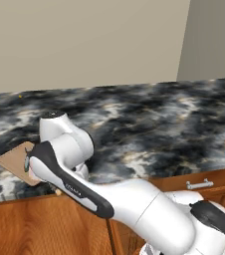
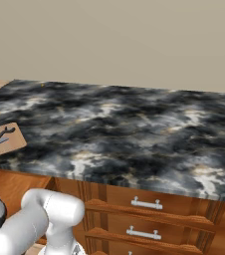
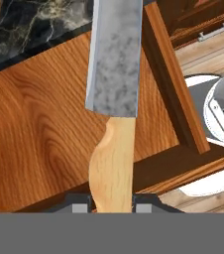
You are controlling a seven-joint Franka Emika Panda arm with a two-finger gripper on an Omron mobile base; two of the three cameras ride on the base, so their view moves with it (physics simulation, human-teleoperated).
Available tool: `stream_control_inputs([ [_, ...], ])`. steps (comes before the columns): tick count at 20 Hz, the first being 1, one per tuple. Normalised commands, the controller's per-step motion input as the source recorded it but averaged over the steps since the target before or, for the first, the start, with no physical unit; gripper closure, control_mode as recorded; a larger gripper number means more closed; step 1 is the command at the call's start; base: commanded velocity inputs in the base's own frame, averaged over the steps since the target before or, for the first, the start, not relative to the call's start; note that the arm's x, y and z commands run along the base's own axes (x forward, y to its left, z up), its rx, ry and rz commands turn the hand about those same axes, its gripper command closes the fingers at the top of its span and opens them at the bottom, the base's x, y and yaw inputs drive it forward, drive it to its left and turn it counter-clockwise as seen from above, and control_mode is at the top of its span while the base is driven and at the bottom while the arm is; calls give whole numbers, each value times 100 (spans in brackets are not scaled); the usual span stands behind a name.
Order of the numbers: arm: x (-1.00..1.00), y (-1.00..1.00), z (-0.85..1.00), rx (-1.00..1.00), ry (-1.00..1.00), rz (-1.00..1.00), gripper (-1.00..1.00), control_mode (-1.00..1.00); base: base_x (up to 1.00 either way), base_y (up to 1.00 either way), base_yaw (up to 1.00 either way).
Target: Open the drawer on the left and place the cutting tools on the cutting board.
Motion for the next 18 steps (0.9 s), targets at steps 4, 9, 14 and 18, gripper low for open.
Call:
stream_control_inputs([
  [4, 100, -39, 25, 0, 2, 0, 100, -100, 0, 0, 0],
  [9, 97, -12, 1, 0, 4, 0, 100, -100, 0, 0, 0],
  [14, 83, 0, 0, 0, 3, 0, 100, -100, 0, 0, 0],
  [18, 75, 4, -12, 0, 7, 1, 100, -100, 0, 0, 0],
])
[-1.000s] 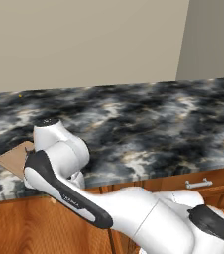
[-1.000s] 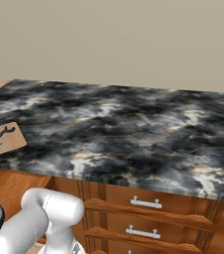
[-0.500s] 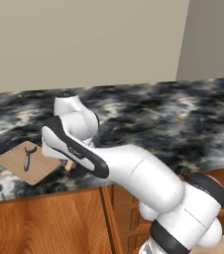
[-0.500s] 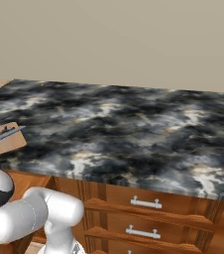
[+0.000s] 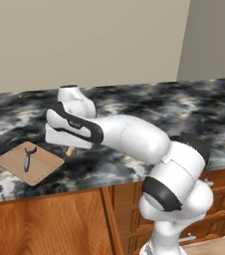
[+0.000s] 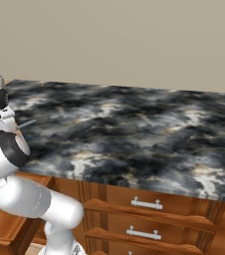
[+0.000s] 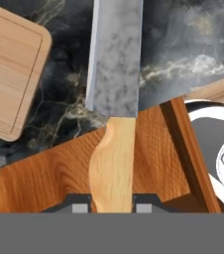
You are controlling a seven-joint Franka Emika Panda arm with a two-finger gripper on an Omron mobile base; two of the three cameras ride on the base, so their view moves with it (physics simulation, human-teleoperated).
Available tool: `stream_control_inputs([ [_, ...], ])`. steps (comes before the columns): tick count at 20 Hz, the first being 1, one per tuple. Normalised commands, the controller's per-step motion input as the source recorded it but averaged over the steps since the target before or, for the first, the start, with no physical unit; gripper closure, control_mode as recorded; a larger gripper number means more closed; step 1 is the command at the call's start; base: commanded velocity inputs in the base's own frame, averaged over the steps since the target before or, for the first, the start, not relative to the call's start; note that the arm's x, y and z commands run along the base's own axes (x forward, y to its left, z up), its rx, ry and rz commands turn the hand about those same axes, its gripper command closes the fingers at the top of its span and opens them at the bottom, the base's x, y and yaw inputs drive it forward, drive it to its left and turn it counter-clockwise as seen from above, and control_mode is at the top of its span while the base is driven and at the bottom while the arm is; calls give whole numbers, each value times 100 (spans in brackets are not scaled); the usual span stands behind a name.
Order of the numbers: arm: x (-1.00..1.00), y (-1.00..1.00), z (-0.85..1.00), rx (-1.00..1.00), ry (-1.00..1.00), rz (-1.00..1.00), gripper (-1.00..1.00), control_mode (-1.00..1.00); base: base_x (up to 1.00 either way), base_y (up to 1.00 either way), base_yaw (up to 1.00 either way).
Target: Open the drawer on the left and place the cutting tools on the cutting board.
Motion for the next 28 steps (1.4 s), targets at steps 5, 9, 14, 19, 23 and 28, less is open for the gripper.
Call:
stream_control_inputs([
  [5, 63, 16, -26, 0, 8, 2, 100, -100, 0, 0, 0],
  [9, 50, 28, -31, 0, 7, 3, 100, -100, 0, 0, 0],
  [14, 35, 56, -34, -2, 5, 5, 100, -100, 0, 0, 0],
  [19, 23, 68, -38, -5, 0, 6, 100, -100, 0, 0, 0],
  [23, 34, 55, -34, -5, 0, 4, 100, -100, 0, 0, 0],
  [28, 30, 31, -34, -5, 0, 3, 100, -100, 0, 0, 0],
])
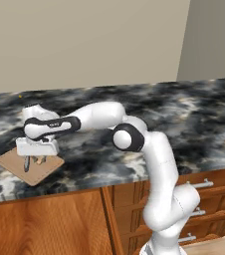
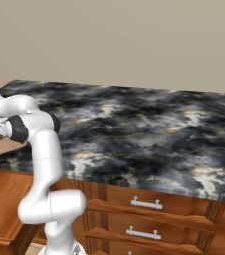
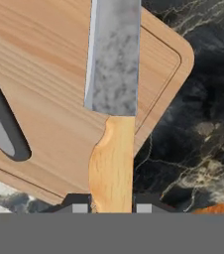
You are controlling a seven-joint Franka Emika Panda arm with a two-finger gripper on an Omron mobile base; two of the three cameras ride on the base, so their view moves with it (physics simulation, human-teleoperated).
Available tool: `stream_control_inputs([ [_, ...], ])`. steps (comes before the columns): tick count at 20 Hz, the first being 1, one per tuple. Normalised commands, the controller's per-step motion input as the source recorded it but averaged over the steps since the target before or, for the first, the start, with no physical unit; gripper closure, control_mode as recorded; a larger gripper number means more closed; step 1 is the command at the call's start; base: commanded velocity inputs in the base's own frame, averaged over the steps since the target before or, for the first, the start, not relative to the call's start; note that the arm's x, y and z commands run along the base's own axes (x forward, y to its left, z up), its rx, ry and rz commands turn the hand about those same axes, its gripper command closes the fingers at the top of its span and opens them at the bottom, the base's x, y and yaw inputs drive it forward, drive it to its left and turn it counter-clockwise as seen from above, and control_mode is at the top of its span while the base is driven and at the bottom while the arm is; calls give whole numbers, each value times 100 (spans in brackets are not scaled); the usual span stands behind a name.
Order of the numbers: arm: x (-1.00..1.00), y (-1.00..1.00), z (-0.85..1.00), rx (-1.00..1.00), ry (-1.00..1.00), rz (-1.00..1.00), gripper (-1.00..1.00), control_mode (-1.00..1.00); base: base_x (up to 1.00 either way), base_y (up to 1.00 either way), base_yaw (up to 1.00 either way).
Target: Open the drawer on the left and place the cutting tools on the cutting board.
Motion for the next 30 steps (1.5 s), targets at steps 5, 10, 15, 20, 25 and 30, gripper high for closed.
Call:
stream_control_inputs([
  [5, 23, 27, -35, -4, 0, 3, 100, -100, 0, 0, 0],
  [10, 9, 20, -37, -3, 0, 3, 100, -100, 0, 0, 0],
  [15, 0, 3, -30, -2, 0, 0, 100, -100, 0, 0, 0],
  [20, 0, 0, -27, 0, 0, 0, 100, -100, 0, 0, 0],
  [25, 0, 0, -28, 0, 0, 0, 100, -100, 0, 0, 0],
  [30, 0, 0, -11, 0, 0, 0, -100, -100, 0, 0, 0],
])
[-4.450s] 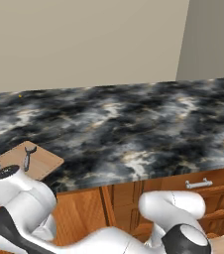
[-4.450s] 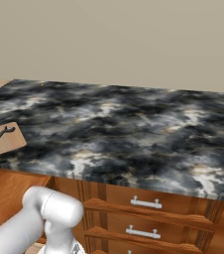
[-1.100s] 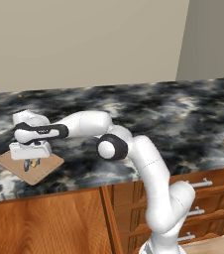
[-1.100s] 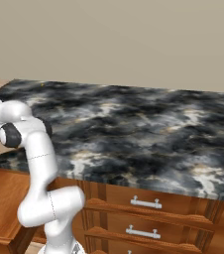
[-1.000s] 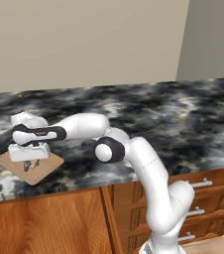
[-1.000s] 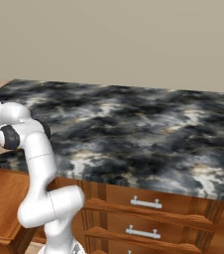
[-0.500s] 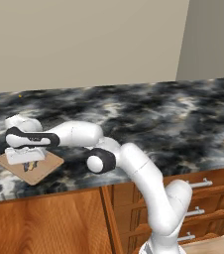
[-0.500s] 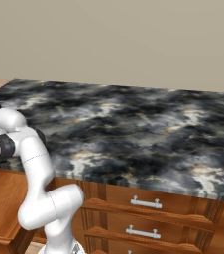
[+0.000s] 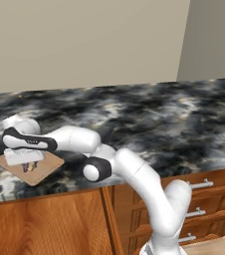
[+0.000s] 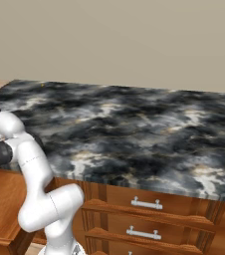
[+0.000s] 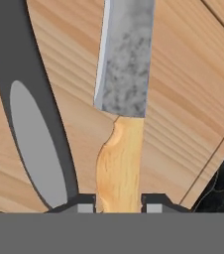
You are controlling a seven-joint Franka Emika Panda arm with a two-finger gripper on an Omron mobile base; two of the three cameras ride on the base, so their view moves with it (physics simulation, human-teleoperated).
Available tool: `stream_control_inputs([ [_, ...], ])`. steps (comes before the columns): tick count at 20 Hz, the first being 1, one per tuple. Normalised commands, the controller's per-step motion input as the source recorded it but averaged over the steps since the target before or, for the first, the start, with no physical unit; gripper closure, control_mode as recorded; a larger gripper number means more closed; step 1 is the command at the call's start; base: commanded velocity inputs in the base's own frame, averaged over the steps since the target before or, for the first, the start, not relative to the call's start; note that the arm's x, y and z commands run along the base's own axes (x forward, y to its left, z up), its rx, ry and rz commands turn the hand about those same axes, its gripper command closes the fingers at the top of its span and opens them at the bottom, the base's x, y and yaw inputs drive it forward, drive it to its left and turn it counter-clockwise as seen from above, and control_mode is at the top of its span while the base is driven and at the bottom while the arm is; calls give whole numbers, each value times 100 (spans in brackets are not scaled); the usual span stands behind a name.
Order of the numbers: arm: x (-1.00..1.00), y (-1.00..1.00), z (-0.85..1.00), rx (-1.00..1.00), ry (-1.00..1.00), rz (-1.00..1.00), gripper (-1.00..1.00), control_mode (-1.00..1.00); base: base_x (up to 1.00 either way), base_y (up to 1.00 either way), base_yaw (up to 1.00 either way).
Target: Open the drawer on the left and place the cutting tools on the cutting board.
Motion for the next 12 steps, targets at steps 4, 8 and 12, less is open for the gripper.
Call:
stream_control_inputs([
  [4, -5, 0, 5, 0, 0, 0, -100, -100, 0, 0, 0],
  [8, -18, 0, 32, 1, -4, 0, -100, -100, 0, 0, 0],
  [12, -38, -10, 88, 7, -13, 2, -100, -100, 0, 0, 0],
])
